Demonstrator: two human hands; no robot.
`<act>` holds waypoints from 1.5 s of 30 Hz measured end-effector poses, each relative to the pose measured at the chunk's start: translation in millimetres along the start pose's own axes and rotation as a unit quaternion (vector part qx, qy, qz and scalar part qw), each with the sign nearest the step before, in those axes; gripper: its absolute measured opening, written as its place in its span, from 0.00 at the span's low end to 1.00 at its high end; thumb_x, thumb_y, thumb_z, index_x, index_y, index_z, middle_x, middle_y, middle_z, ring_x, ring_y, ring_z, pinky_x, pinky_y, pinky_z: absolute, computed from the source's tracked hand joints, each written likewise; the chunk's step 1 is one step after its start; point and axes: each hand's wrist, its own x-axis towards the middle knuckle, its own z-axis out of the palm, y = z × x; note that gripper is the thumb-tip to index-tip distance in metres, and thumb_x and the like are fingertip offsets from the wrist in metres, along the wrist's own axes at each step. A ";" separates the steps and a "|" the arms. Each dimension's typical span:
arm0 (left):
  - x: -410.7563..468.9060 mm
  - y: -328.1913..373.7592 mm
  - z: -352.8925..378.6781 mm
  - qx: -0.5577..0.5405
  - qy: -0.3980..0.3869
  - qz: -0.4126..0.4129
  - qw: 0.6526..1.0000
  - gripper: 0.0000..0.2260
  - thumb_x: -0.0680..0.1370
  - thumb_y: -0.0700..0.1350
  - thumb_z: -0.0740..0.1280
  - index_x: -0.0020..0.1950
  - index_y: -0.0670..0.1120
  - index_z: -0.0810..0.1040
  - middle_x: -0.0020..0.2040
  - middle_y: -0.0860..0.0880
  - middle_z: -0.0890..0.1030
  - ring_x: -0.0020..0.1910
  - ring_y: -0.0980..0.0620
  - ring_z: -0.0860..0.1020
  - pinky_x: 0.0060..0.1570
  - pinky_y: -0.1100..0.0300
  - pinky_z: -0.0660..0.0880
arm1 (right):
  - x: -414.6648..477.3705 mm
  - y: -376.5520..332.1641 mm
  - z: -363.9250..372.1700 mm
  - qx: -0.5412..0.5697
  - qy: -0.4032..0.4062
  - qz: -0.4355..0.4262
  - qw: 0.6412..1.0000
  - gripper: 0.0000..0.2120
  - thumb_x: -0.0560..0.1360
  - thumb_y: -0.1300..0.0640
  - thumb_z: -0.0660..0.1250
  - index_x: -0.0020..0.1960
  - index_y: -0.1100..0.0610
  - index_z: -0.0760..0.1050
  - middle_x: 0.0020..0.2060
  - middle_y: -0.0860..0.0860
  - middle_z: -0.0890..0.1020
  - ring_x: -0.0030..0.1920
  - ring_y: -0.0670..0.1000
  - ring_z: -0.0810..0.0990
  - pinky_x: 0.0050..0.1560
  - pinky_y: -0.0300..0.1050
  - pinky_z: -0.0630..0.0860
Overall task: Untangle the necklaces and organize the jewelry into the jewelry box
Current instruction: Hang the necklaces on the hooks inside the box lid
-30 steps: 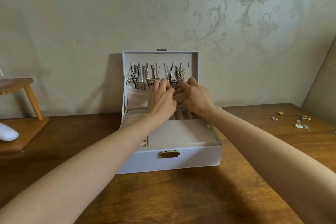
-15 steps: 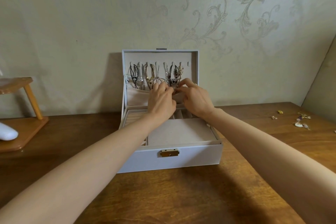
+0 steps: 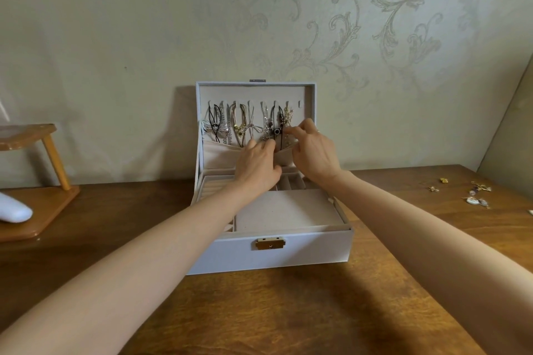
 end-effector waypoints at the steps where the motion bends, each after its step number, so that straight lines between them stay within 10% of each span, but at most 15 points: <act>1: -0.1 -0.2 0.0 -0.002 -0.002 0.002 1.000 0.13 0.75 0.43 0.63 0.57 0.40 0.69 0.57 0.42 0.76 0.59 0.46 0.67 0.55 0.54 0.66 | -0.3 -0.4 1.1 -0.010 -0.009 -0.002 1.000 0.22 0.75 0.65 0.58 0.68 0.57 0.71 0.57 0.58 0.72 0.48 0.62 0.78 0.41 0.50 0.72; 11: -1.9 -5.4 -2.9 -0.043 0.024 -0.020 0.999 0.19 0.74 0.43 0.65 0.65 0.43 0.71 0.61 0.45 0.68 0.63 0.47 0.63 0.62 0.54 0.66 | -10.9 -3.1 -6.1 0.018 -0.013 -0.004 1.000 0.19 0.74 0.67 0.59 0.60 0.54 0.78 0.57 0.57 0.72 0.48 0.59 0.77 0.40 0.45 0.69; 27: -98.4 13.8 -59.7 -0.174 -0.072 -0.001 0.982 0.06 0.76 0.47 0.67 0.51 0.48 0.77 0.54 0.51 0.69 0.59 0.52 0.66 0.61 0.57 0.65 | -97.3 -23.8 -58.0 0.078 -0.095 -0.016 0.992 0.11 0.72 0.60 0.67 0.52 0.52 0.82 0.50 0.53 0.79 0.53 0.56 0.73 0.55 0.50 0.69; 32: -146.6 31.1 -79.1 -0.195 -0.179 0.038 0.964 0.08 0.73 0.49 0.70 0.39 0.53 0.72 0.46 0.56 0.68 0.52 0.52 0.72 0.50 0.59 0.69 | -134.4 -47.2 -75.4 0.119 -0.093 -0.081 0.985 0.09 0.69 0.54 0.69 0.48 0.52 0.83 0.46 0.51 0.79 0.49 0.56 0.73 0.51 0.49 0.70; 37: -174.0 45.5 -104.6 -0.060 -0.401 0.061 0.912 0.22 0.71 0.60 0.70 0.57 0.49 0.70 0.54 0.52 0.62 0.51 0.53 0.67 0.50 0.60 0.70 | -158.6 -62.7 -83.1 0.100 -0.128 -0.116 0.980 0.17 0.66 0.44 0.63 0.48 0.51 0.82 0.48 0.50 0.78 0.50 0.54 0.72 0.52 0.48 0.70; 45: -207.7 61.6 -106.0 0.058 -0.551 0.099 0.826 0.26 0.65 0.58 0.76 0.52 0.52 0.65 0.65 0.50 0.60 0.64 0.50 0.62 0.63 0.49 0.68 | -181.7 -86.1 -88.9 0.151 -0.307 -0.129 0.931 0.13 0.72 0.63 0.64 0.53 0.55 0.81 0.47 0.52 0.80 0.47 0.53 0.77 0.50 0.50 0.75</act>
